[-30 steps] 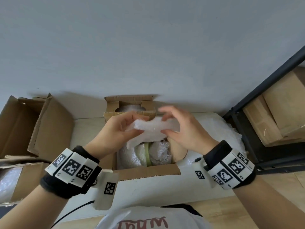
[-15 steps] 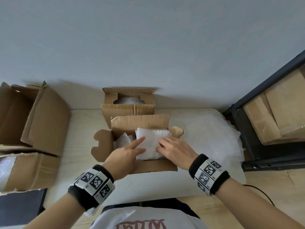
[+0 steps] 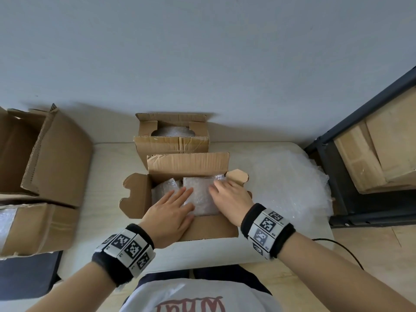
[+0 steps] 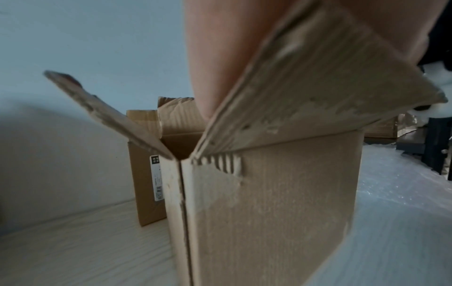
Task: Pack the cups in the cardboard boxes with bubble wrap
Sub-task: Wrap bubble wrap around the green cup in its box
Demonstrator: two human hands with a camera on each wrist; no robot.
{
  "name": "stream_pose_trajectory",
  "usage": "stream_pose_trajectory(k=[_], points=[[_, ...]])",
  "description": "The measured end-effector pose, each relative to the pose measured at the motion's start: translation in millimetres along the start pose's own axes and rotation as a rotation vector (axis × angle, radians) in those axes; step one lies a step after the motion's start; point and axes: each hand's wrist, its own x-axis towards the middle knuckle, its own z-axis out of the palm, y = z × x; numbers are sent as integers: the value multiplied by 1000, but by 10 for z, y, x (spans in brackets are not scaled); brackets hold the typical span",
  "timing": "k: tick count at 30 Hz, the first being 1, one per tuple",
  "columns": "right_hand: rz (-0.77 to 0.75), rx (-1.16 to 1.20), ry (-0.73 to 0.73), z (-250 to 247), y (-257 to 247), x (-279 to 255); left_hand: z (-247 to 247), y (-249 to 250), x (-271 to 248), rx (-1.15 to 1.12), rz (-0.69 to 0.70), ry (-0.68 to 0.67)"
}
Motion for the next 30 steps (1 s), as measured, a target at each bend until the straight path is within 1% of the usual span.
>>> stream_pose_trajectory(k=[1,2,4,6,9,11,12,15,17,18,19,20,21,22,23,24,25,26,27,28,30], points=[[17,-22,21,13,-25,20,10,-2,8,-14,3,-13],[15,-19,-26,43,-35,41,18,-2,21,-32,6,-27],[-16,3,-165,83,-21,96,20,-8,51,-65,16,-53],[-22,13,-221,40,8,135,11,-21,66,-77,25,-77],[-40,15,-173,-31,51,98,3,-51,47,-74,23,-105],[-73,-68,-141,-67,74,17,-4,-51,33,-66,23,-118],[-108,-105,-167,-80,79,-26,-6,-42,31,-66,22,-121],[-194,-174,-354,-114,70,-99,-17,-23,36,-53,20,-132],[-232,-185,-416,-123,72,-76,-25,-23,33,-29,26,-137],[-236,-170,-422,-136,74,-66,-39,-30,28,-14,29,-140],[-233,-136,-394,-164,81,-69,-56,-37,18,0,31,-140],[-226,-72,-317,-196,92,-92,-79,-44,3,21,36,-133],[-221,26,-185,-229,125,-131,-105,-49,-24,48,44,-117],[-215,137,0,-259,173,-188,-129,-51,-64,71,53,-97],[-187,233,197,-264,252,-251,-157,-47,-106,85,50,-71],[-125,313,377,-244,361,-324,-187,-38,-152,86,30,-36],[-29,383,495,-209,493,-401,-216,-25,-206,75,2,-2],[87,446,530,-154,632,-473,-242,-5,-258,60,-30,23],[217,497,501,-73,773,-534,-257,15,-304,55,-62,43],[347,531,428,50,910,-584,-260,26,-342,53,-98,45],[577,522,250,359,1146,-654,-251,32,-396,20,-168,15]])
